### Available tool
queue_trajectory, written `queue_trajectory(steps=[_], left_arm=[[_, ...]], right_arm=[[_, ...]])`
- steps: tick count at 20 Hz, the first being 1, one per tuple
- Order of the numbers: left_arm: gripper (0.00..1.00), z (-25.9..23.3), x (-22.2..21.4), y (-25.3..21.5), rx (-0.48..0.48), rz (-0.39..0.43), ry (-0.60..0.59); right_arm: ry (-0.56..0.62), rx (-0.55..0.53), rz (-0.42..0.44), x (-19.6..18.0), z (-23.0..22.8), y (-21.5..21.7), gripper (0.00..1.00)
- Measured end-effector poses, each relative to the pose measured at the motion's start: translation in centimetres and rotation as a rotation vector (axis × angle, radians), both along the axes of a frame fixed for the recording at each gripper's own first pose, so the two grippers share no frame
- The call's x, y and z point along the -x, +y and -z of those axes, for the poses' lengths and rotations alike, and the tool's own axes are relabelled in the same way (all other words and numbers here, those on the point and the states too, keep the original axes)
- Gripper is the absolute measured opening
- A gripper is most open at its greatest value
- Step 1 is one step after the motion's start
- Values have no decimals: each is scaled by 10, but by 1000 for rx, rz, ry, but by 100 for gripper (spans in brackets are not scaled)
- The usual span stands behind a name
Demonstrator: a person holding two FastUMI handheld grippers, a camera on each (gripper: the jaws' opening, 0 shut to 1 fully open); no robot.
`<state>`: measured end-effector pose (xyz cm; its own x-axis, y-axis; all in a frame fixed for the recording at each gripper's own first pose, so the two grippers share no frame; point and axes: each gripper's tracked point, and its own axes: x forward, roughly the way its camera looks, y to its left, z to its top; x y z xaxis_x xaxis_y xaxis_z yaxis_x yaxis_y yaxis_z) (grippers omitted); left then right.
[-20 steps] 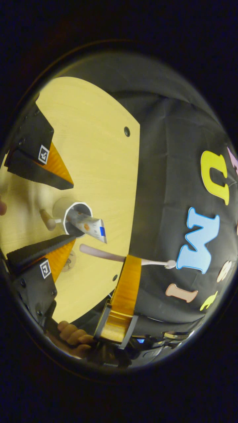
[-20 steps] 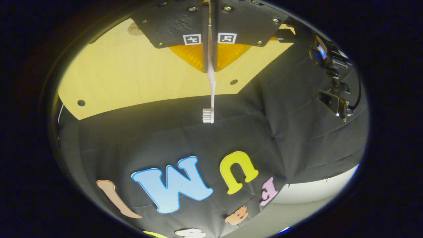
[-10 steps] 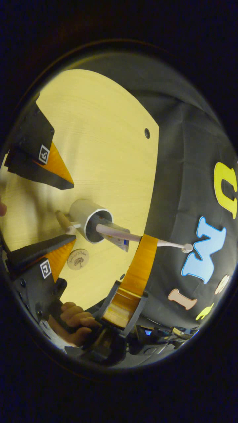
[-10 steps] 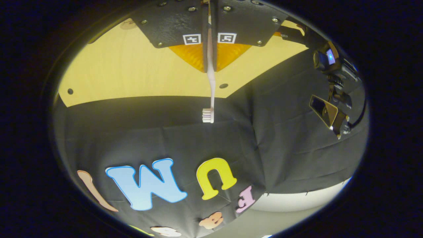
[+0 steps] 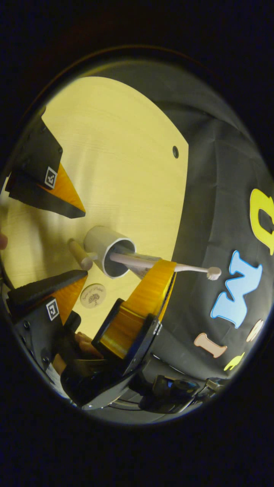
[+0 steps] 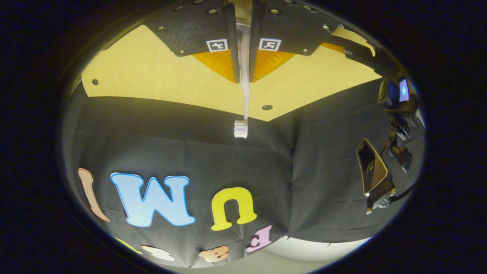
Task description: Put the toothbrush and toothpaste on the desktop into the cup, then pick up the cup and place it on the coaster on the desktop.
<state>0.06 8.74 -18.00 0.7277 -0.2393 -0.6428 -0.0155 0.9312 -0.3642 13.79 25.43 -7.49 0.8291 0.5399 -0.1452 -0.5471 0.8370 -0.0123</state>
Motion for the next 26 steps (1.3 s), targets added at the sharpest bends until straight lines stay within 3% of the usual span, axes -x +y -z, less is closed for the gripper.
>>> queue_trajectory(steps=[3,5,7,9,11,13,20,26], left_arm=[[89,0,3,1,0,-4,-1],[89,1,4,1,0,-2,-3],[89,-1,3,-2,-2,2,-5],[89,-2,3,-3,-6,10,-9],[89,-4,0,-9,-11,20,-13],[89,-5,-1,-13,-16,32,-16],[89,-2,-12,-31,-36,64,1],[89,16,-24,-39,-54,75,86]], right_arm=[[6,-26,19,-1,-4,-4,40],[11,-46,20,-1,-9,-6,39],[12,-60,35,-2,-15,-11,69],[-3,-71,65,-1,-23,-20,65],[-10,-83,100,-2,-31,-29,72],[-8,-91,147,-5,-36,-43,95],[-13,-97,233,4,-53,-88,95],[-7,-84,288,18,-60,-128,95]])
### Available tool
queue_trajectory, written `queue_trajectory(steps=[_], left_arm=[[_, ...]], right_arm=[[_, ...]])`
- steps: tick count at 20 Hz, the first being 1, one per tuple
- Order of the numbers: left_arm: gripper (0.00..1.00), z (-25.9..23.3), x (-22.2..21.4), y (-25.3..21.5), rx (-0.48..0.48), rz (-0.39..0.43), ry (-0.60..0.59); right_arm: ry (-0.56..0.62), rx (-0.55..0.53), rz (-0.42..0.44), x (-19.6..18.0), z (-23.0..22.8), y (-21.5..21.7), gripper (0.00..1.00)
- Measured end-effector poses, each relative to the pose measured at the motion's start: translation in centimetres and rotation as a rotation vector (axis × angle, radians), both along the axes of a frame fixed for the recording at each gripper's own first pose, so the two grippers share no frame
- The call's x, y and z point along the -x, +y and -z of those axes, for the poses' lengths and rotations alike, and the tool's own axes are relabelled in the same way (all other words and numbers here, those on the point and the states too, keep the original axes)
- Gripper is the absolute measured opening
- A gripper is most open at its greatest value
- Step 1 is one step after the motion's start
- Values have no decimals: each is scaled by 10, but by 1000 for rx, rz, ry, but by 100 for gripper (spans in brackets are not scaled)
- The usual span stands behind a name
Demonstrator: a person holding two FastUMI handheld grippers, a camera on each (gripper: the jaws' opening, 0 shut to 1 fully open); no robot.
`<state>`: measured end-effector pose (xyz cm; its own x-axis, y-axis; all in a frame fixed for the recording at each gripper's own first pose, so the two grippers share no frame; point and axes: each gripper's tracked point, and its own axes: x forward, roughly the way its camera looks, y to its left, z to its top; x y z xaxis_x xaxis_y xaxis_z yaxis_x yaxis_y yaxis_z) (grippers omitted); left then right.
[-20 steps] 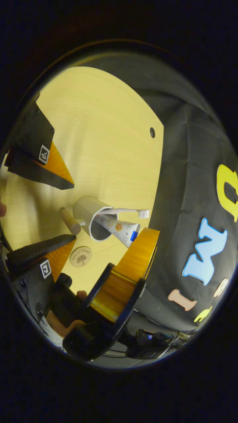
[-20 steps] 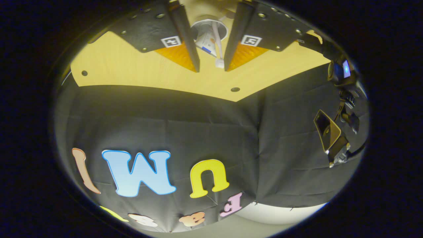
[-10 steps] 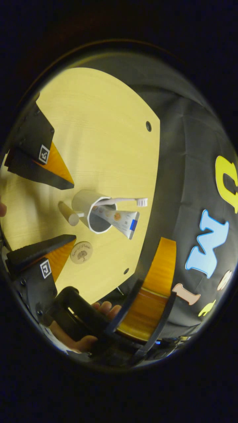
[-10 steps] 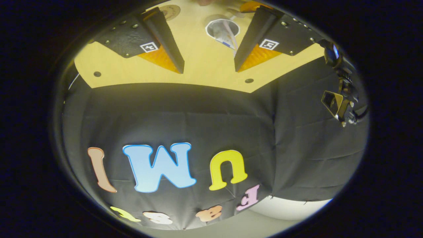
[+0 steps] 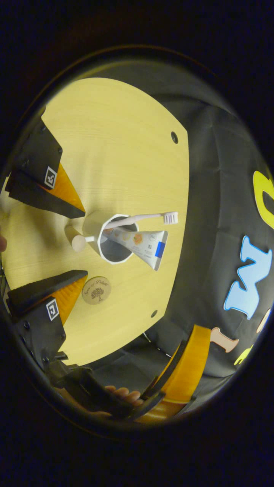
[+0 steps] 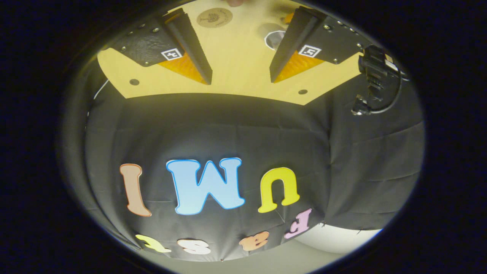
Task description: Put the toothbrush and toothpaste on the desktop into the cup, then pick up the cup and place it on the coaster on the desktop.
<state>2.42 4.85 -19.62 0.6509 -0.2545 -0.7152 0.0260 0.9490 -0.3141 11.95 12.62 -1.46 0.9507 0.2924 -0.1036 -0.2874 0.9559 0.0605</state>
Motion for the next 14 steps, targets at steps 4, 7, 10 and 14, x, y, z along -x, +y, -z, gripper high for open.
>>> queue_trajectory(steps=[4,7,10,14], left_arm=[[89,12,-7,-2,-20,15,77],[89,24,-12,-2,-40,29,137],[89,33,-17,-5,-39,25,185],[87,42,-22,-1,-26,0,241]], right_arm=[[23,0,55,13,6,-31,95],[59,3,92,30,19,-51,95],[94,3,131,41,30,-71,95],[138,-5,174,55,43,-94,95]])
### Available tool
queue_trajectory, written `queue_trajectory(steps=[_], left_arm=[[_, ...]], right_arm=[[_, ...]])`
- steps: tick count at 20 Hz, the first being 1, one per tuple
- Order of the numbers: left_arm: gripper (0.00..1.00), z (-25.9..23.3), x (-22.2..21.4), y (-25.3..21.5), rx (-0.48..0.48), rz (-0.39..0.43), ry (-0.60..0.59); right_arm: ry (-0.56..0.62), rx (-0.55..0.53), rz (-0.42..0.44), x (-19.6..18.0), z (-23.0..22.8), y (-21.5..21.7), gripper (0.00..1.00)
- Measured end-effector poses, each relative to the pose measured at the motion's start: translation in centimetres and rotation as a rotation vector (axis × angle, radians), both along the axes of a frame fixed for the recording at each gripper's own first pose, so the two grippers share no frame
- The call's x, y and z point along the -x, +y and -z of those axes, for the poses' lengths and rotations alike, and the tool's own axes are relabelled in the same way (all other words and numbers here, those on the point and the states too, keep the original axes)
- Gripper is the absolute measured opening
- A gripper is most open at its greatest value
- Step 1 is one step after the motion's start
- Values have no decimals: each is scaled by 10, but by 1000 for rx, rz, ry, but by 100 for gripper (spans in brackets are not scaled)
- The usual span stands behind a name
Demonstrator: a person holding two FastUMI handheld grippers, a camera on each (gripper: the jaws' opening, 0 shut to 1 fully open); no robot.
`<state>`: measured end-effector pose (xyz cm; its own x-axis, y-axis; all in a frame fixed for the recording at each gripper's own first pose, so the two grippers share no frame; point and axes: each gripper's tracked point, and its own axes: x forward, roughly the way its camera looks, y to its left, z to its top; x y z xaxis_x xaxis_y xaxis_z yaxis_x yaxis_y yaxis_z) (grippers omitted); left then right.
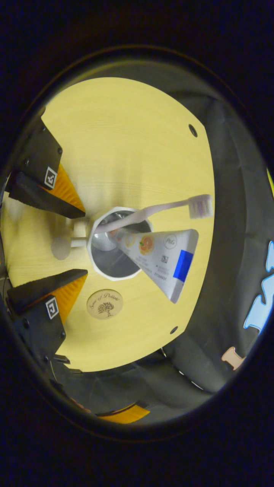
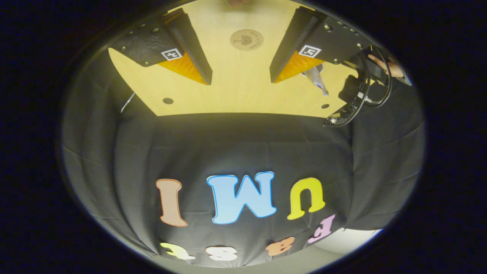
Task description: Put the toothbrush and toothpaste on the desktop into the cup, then pick up the cup and place it on the coaster on the desktop.
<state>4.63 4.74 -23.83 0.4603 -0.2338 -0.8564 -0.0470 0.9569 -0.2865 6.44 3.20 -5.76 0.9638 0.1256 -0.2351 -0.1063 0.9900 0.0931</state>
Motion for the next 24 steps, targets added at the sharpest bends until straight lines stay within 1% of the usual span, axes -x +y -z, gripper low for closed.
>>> queue_trajectory(steps=[1,3,5,9,10,11,12,13,14,15,17,18,19,24], left_arm=[[81,1,-2,3,-9,-4,7],[72,7,-3,1,-20,-6,27],[71,14,-3,-3,-19,-11,53],[50,17,-2,-8,-31,-11,81],[56,17,-3,-6,-47,-5,79],[49,16,-3,-2,-71,-14,88],[41,19,-3,-4,-83,-6,89],[40,16,-1,-3,-101,-7,91],[41,16,-3,0,-134,-10,78],[34,17,-3,-1,-150,-2,78],[33,18,-4,-2,-174,17,68],[34,18,-5,-2,-182,22,63],[30,19,-4,-3,-181,13,61],[30,16,-2,-4,-161,3,33]], right_arm=[[10,-6,8,2,4,-4,95],[27,-15,26,6,9,-14,95],[34,-22,42,10,10,-22,95],[43,-27,71,19,14,-40,95],[48,-30,76,21,15,-42,95],[53,-34,81,21,17,-45,95],[57,-39,86,22,18,-48,95],[61,-46,89,22,19,-49,95],[65,-52,92,23,19,-51,95],[67,-60,93,23,20,-51,91],[72,-70,96,24,21,-53,91],[75,-74,97,25,22,-54,95],[76,-78,99,26,23,-55,95],[72,-86,110,28,20,-60,95]])
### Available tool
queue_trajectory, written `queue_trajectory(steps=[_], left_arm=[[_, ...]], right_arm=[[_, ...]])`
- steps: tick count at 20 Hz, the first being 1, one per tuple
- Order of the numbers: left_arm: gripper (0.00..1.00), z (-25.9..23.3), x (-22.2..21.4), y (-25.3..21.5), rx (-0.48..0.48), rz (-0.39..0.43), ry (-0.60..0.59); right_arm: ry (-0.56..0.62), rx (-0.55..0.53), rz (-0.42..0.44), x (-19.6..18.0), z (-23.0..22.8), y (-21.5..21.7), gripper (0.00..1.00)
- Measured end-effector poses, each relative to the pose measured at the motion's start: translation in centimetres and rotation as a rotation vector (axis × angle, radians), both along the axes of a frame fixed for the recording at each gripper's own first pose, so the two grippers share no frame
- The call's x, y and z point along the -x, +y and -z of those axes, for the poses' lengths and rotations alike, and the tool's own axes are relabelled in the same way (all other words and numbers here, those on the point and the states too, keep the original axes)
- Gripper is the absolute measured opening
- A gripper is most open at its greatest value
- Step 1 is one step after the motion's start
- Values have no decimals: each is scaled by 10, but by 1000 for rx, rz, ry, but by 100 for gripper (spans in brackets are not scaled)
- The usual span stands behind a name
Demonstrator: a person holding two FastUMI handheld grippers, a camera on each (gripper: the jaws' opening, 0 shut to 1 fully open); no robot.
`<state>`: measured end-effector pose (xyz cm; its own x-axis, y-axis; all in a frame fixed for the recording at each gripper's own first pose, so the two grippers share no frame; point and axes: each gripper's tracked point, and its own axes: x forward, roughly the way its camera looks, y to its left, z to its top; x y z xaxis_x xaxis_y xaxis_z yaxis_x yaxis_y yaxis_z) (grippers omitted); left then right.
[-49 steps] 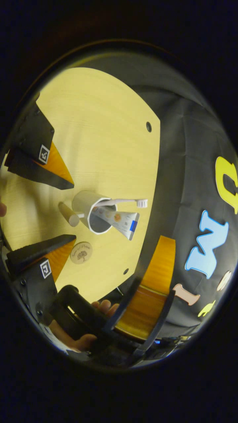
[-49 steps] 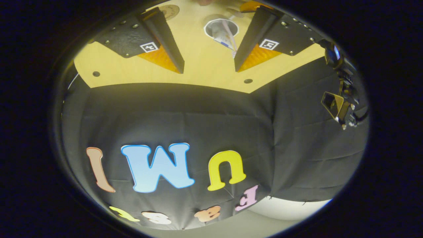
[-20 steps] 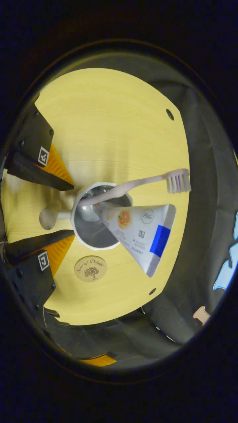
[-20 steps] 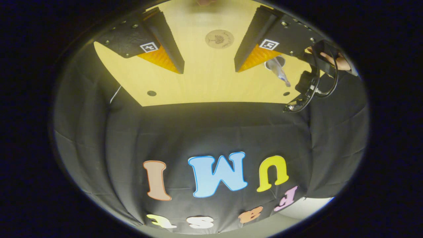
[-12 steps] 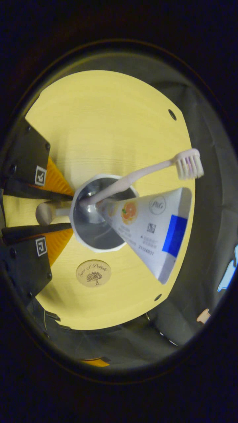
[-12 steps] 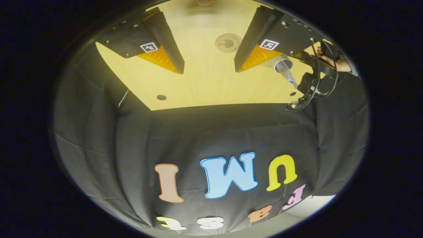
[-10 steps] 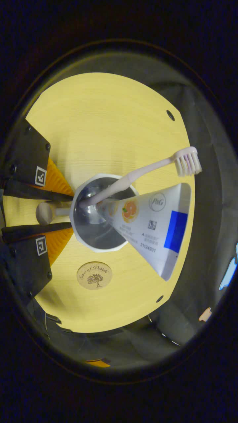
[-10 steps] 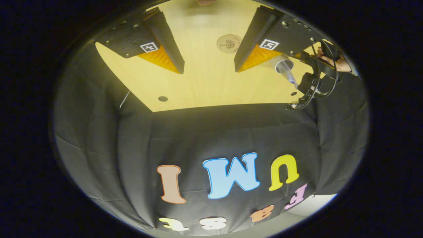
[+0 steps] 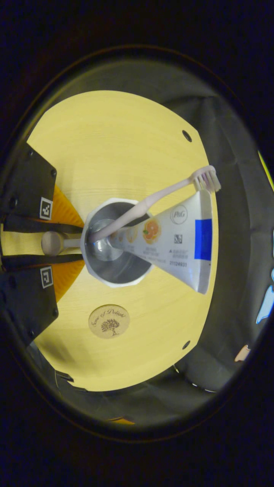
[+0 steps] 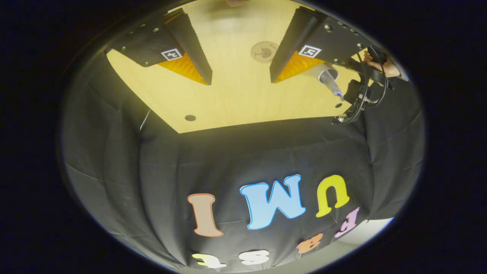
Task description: Put the toothbrush and toothpaste on the desktop into the cup, then pick up the cup and place it on the coaster on the desktop.
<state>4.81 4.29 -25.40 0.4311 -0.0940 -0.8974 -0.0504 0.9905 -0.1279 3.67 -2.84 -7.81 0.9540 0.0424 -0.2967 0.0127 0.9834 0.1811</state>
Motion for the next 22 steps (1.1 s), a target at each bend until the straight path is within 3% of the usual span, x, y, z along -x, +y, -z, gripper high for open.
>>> queue_trajectory(steps=[4,5,6,12,16,17,18,19,21,22], left_arm=[[30,-6,1,-6,-2,9,-16],[30,-9,0,-8,-5,18,-24],[30,-13,0,-11,-9,29,-30],[30,-35,-1,-37,6,91,-46],[29,-42,-5,-72,23,143,-55],[30,-43,-8,-81,28,159,-57],[29,-44,-9,-92,33,175,-59],[29,-44,-11,-102,38,191,-60],[30,-44,-14,-122,43,218,-59],[30,-42,-15,-129,45,227,-57]], right_arm=[[-2,-9,10,6,0,-6,95],[-1,-12,13,6,-1,-6,91],[-3,-14,15,8,-2,-7,95],[-11,-10,33,11,-7,-13,95],[-10,-7,58,19,-9,-25,95],[-7,-7,66,20,-7,-29,90],[-4,-7,73,22,-6,-33,95],[-3,-7,81,22,-7,-39,90],[1,-5,96,24,-5,-50,90],[2,-6,104,27,-3,-57,95]])
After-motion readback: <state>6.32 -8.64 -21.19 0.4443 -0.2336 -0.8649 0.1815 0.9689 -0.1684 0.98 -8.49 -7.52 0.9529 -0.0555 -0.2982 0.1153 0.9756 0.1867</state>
